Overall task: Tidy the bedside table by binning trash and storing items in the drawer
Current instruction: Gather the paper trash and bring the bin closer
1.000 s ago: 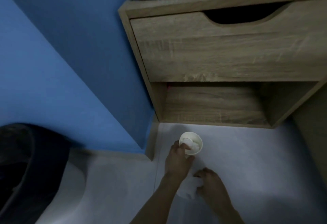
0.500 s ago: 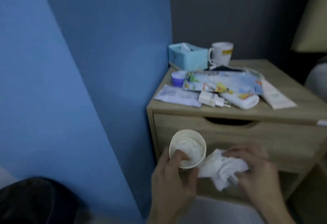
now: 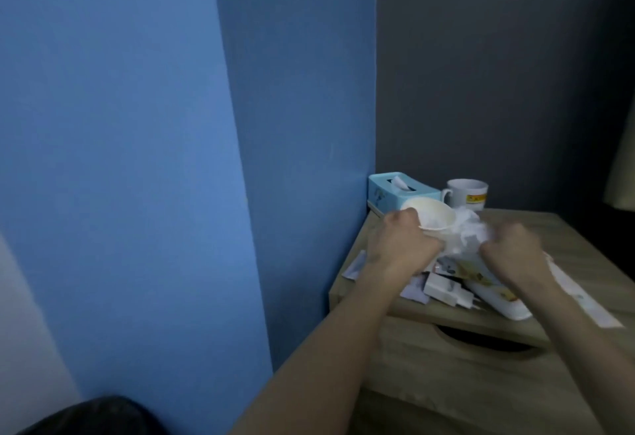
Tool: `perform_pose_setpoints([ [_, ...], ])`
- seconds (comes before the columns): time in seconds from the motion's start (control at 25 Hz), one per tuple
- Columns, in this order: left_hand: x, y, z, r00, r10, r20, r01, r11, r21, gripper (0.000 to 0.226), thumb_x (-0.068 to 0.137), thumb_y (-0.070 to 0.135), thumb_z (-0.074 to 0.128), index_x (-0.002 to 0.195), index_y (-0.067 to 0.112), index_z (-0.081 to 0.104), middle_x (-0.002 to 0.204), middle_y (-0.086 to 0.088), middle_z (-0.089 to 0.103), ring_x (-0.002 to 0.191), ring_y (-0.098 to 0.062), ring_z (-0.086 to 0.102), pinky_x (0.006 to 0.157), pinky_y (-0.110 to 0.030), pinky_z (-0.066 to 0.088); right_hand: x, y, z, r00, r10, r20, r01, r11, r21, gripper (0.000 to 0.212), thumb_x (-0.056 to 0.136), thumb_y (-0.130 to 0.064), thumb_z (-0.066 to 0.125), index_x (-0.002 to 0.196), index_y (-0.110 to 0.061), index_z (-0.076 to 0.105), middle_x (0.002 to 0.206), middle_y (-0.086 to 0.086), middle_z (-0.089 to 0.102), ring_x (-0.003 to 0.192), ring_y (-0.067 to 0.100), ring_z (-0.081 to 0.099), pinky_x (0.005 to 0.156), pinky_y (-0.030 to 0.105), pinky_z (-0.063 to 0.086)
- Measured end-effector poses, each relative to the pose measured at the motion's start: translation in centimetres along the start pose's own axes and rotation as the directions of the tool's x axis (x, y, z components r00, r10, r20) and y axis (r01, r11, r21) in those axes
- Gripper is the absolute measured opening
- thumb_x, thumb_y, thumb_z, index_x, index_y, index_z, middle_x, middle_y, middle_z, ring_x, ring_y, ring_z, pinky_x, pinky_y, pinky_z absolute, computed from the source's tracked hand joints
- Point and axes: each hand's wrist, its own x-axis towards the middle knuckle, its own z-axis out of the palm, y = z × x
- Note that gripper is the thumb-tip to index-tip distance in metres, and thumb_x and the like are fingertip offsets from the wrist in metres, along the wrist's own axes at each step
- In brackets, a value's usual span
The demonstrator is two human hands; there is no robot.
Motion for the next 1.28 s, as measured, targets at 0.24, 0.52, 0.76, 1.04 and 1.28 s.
perform_pose_setpoints([
  [0.24,0.5,-1.7,2.3,0.981,-0.035,0.193,0.049,0.996,-0.072,0.039,0.087,0.024,0.055,0.121,0.009,0.044,0.126,-0.018,0.049,0.116,-0.036,0.048,0.088,-0.041,0.042,-1.5,3.5,4.5,0.955,-0.022,0.296,0.143,0.909,-0.392,0.066,0.079,-0.062,0.023,0.135,-0.031,0.038,0.145,0.009,0.031,0.127,0.031,0.03,0.099,0.046,0.033],
  [0.52,-0.5,-2.8,0.4,0.999,-0.025,-0.023,0.016,0.951,-0.308,0.015,0.084,0.02,0.061,0.095,0.013,0.052,0.115,-0.01,0.05,0.099,-0.025,0.05,0.079,-0.03,0.041,-2.2,3.4,3.3,0.986,-0.162,-0.044,0.152,0.974,-0.168,0.032,0.088,-0.018,0.049,0.113,-0.004,0.063,0.12,0.025,0.054,0.108,0.043,0.047,0.09,0.052,0.043],
  [0.76,-2.1,-3.8,-0.4,0.997,-0.038,0.071,0.048,0.988,-0.144,0.016,0.077,0.02,0.062,0.089,0.011,0.056,0.105,-0.012,0.055,0.089,-0.028,0.053,0.072,-0.032,0.045,-6.7,1.7,4.0,0.929,-0.366,0.048,0.369,0.922,-0.114,0.038,0.077,-0.008,0.067,0.115,-0.007,0.062,0.121,0.021,0.056,0.107,0.037,0.055,0.087,0.046,0.049],
  [1.04,-1.9,-4.0,1.3,0.997,-0.015,0.075,0.015,1.0,-0.008,0.023,0.08,0.018,0.06,0.101,0.009,0.059,0.125,-0.017,0.051,0.102,-0.036,0.055,0.073,-0.029,0.04,-5.2,3.9,7.2,0.941,-0.287,0.18,0.321,0.925,-0.203,0.041,0.075,-0.008,0.071,0.115,-0.001,0.062,0.117,0.026,0.062,0.104,0.041,0.06,0.088,0.047,0.049],
  [1.28,-1.3,-2.6,1.9,0.994,0.019,0.106,-0.021,1.0,0.02,0.031,0.083,0.019,0.06,0.112,0.007,0.058,0.137,-0.014,0.042,0.111,-0.037,0.053,0.085,-0.036,0.045,-3.6,3.5,7.4,0.942,-0.229,0.244,0.273,0.948,-0.166,0.038,0.083,-0.003,0.054,0.121,-0.001,0.056,0.127,0.02,0.055,0.117,0.035,0.049,0.1,0.04,0.04],
])
